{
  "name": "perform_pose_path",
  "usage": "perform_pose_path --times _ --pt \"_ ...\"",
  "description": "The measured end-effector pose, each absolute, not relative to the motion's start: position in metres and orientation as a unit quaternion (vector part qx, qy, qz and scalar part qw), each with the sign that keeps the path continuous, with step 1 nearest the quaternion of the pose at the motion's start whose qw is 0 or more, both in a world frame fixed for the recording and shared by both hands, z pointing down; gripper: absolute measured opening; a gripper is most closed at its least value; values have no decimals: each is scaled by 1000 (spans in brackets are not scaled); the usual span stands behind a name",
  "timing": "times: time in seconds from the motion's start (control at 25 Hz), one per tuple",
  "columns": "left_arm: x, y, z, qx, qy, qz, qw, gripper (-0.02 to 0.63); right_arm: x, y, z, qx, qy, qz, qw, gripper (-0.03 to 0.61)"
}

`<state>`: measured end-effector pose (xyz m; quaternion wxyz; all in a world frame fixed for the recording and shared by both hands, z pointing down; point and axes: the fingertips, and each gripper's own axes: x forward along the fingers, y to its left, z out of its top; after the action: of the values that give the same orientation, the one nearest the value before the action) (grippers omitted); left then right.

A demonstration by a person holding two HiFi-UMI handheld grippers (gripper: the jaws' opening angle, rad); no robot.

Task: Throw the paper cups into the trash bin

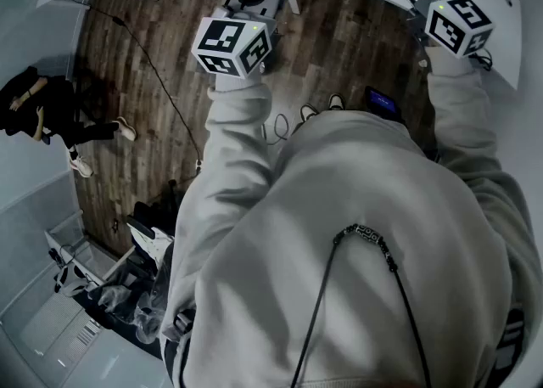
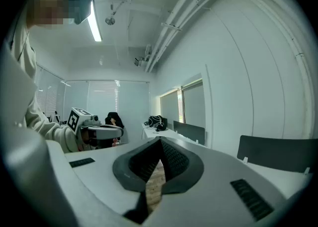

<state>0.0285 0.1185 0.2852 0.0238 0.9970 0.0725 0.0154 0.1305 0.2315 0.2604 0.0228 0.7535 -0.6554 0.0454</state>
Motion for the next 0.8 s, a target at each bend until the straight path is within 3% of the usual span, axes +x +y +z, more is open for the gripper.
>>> perform_pose_path --times 0.8 --pt "37 123 294 997 76 26 8 -5 130 231 267 765 -643 47 4 18"
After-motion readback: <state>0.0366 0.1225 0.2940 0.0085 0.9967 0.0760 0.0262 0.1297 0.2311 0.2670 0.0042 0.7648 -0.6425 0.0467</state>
